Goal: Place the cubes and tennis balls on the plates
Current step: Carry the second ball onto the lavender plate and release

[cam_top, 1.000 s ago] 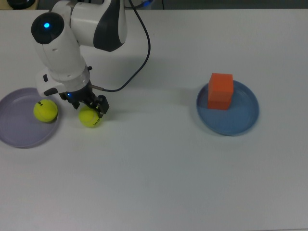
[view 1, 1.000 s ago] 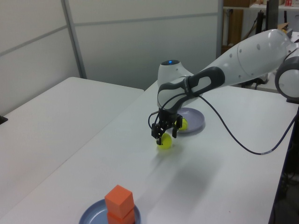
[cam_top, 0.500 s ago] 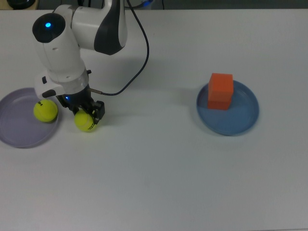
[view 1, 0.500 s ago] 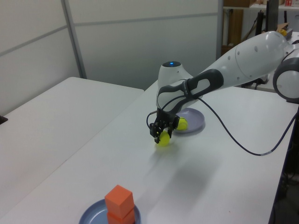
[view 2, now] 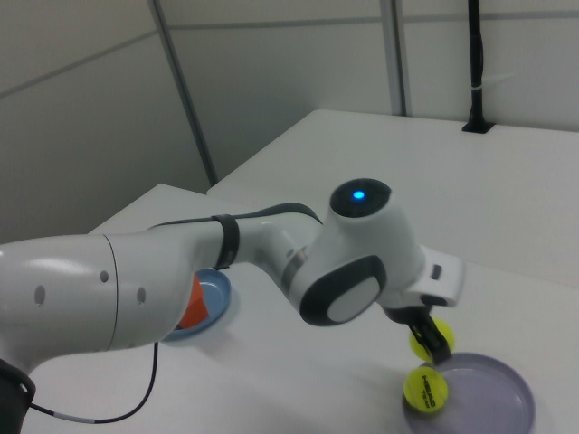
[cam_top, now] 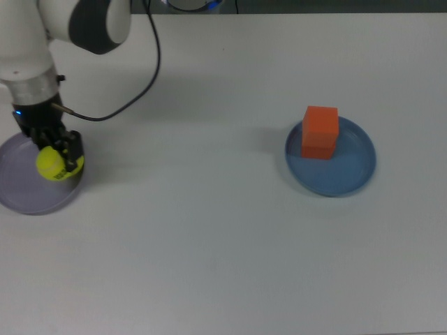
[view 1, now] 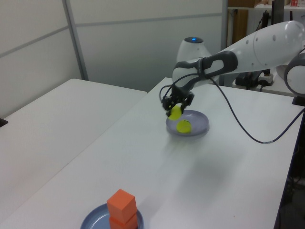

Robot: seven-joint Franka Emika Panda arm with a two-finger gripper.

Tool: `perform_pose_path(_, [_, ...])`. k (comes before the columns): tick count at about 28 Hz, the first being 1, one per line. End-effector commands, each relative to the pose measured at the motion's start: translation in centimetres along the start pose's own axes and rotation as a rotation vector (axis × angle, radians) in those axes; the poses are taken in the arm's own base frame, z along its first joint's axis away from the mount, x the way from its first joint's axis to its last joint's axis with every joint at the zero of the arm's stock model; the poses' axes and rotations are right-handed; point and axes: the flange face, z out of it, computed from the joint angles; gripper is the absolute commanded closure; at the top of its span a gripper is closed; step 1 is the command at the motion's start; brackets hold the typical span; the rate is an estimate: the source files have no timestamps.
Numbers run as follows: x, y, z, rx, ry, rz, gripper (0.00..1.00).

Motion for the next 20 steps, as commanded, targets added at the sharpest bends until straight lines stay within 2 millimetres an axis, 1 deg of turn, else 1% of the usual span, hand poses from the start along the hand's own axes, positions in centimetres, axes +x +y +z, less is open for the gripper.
perform_pose_path(1, [0.7,4.6,0.4,-0.019,0.003,0.046,1.0])
perform_pose_path(4, [0.9,6.4,1.8,-0.031,0.001,0.057,1.0])
perform_pose_path(7, [1.2,6.8,2.1,-0.032,0.033,0.063,1.0])
perform_pose_path(8, [1.2,7.0,2.4,-0.035,0.032,0.066,1.0])
perform_pose_path(11, [1.2,7.2,2.6,-0.036,0.031,0.068,1.0])
perform_pose_path(12, [1.2,7.1,2.7,-0.038,0.03,0.063,0.61])
perform_pose_path(13, [1.1,7.1,2.7,-0.041,0.028,0.06,0.19])
perform_pose_path(14, [1.1,6.9,2.7,-0.045,0.026,0.049,0.0])
perform_pose_path(15, [1.1,6.8,2.6,-0.046,0.026,0.045,0.0])
perform_pose_path(18, [1.0,6.2,1.3,-0.039,0.018,0.03,0.0])
perform_pose_path(20, [0.9,5.5,-0.4,-0.029,0.006,0.023,0.0])
